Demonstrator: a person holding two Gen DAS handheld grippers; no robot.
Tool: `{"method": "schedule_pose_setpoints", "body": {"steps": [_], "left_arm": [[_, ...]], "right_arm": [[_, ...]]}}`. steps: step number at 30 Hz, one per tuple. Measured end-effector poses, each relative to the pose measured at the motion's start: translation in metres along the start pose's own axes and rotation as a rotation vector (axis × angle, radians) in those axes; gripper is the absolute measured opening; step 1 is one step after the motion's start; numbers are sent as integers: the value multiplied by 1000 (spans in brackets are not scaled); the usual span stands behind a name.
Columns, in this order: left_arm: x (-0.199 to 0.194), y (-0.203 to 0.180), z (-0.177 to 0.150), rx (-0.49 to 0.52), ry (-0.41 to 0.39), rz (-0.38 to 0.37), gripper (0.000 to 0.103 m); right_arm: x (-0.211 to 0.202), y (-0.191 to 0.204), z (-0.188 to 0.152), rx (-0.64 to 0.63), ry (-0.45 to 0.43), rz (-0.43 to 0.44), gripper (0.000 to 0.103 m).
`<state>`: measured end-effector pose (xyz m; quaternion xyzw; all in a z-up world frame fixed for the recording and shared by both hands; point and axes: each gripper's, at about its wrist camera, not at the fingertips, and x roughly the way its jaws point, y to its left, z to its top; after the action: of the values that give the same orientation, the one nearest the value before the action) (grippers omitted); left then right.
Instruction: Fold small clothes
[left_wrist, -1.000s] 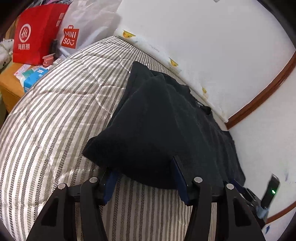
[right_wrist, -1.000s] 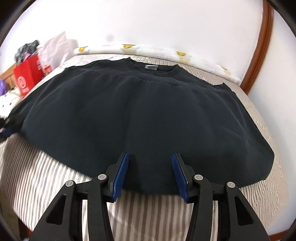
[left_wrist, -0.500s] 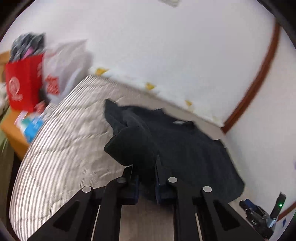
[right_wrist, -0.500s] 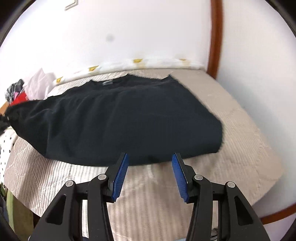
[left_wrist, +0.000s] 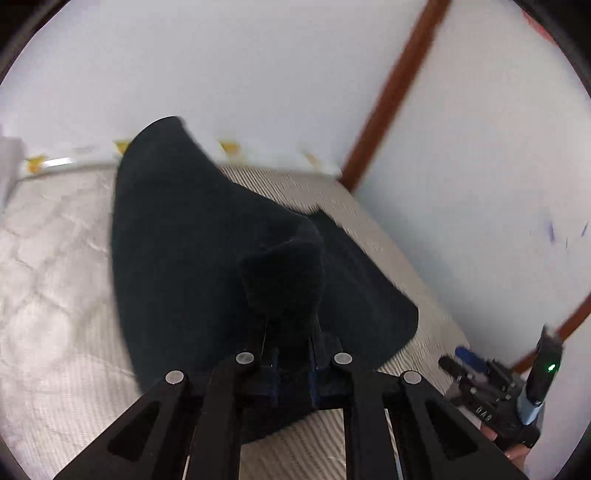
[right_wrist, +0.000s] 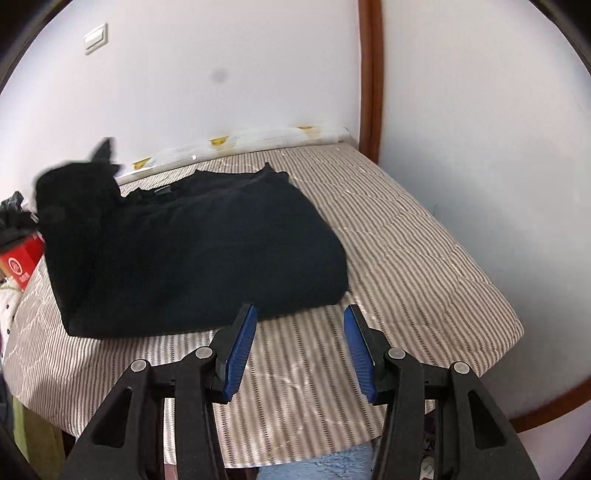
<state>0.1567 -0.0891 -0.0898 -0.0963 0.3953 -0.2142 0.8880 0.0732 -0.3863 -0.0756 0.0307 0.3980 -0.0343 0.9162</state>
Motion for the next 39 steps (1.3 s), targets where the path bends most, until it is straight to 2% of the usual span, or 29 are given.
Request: {"method": "schedule_pose_setpoints", "body": {"steps": [5, 10, 12, 14, 16, 18, 21, 23, 27, 30, 35, 39], "left_arm": [[35, -8, -16, 14, 94, 5, 11], [26, -10, -25, 36, 87, 12, 17], [16, -8, -27, 36, 91, -12, 23], [4, -6, -33, 47, 104, -20, 41], [-11, -3, -41, 66, 76, 21, 47], [-27, 9, -54, 74, 51, 76, 53], [-39, 31, -73, 63, 59, 147, 54], [-42, 44, -84, 34, 67, 167, 58], [-39, 66, -94, -23, 74, 150, 59], [-34, 77, -98, -59, 64, 120, 59], [-13, 78, -94, -57, 65, 81, 60], [5, 70, -91, -28, 88, 95, 60]], "right_arm": [[1, -2, -2, -14, 10, 3, 49], [-4, 13, 5, -38, -18, 44, 49], [-7, 22, 9, -43, -29, 76, 52], [-8, 32, 14, -49, -42, 106, 58], [-9, 45, 17, -61, -39, 138, 64], [-4, 57, 20, -66, -29, 188, 66], [12, 76, 24, -42, 12, 269, 66], [21, 85, 27, -24, 18, 313, 66], [46, 96, 34, 58, 60, 420, 66], [69, 105, 39, 100, 104, 442, 66], [93, 121, 42, 113, 120, 463, 66], [110, 134, 47, 125, 128, 471, 63]]}}
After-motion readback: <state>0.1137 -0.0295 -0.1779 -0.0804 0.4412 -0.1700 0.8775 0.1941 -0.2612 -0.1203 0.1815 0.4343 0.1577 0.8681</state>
